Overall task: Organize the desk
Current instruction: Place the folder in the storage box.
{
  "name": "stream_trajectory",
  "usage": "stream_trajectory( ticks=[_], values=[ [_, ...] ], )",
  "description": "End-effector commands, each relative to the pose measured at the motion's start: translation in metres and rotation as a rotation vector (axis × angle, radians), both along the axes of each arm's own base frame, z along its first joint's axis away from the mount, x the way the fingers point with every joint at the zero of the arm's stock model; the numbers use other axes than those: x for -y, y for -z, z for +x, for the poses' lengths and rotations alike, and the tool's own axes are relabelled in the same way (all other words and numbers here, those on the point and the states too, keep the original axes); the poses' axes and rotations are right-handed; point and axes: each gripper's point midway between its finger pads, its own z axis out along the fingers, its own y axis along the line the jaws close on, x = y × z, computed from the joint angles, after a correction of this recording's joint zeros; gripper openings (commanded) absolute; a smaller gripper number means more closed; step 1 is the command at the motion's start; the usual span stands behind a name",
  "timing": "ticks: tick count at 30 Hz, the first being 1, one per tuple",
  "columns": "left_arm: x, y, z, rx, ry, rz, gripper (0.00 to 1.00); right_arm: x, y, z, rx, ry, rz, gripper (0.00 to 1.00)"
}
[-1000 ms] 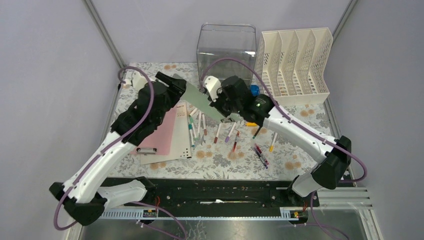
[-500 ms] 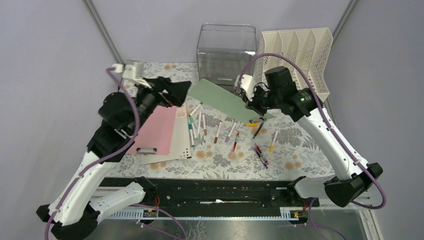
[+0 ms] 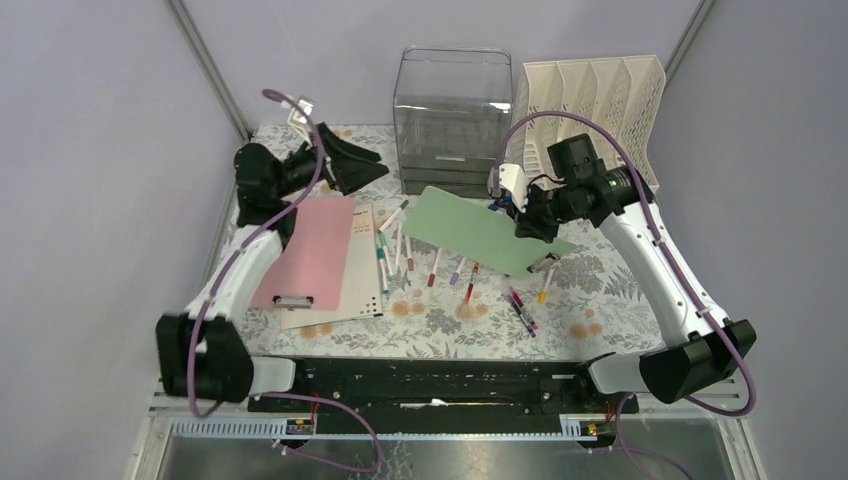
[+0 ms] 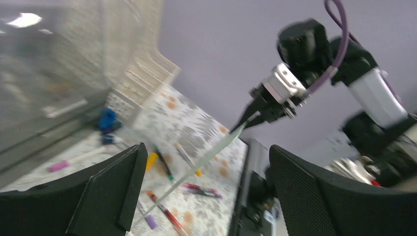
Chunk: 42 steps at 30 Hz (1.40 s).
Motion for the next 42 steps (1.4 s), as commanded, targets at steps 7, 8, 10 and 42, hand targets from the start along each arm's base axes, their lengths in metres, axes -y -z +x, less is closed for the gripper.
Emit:
stream_trajectory(
  ticks=[7, 8, 10, 42],
  values=[
    [0.021, 0.008, -0.050, 0.116, 0.449, -0.053, 0.99, -0.028, -0.015, -0.010, -0.154, -0.141, 0.097, 0.00],
    [0.022, 0.010, -0.050, 0.129, 0.446, -0.054, 0.99, -0.030, -0.014, -0.009, -0.168, -0.146, 0.097, 0.00],
    [0.023, 0.013, -0.049, 0.159, 0.430, -0.053, 0.99, -0.032, -0.015, -0.008, -0.193, -0.153, 0.097, 0.00],
    [0.060, 0.036, -0.060, 0.097, 0.417, 0.094, 0.00, -0.059, -0.053, 0.003, -0.273, -0.194, 0.213, 0.08]
  ],
)
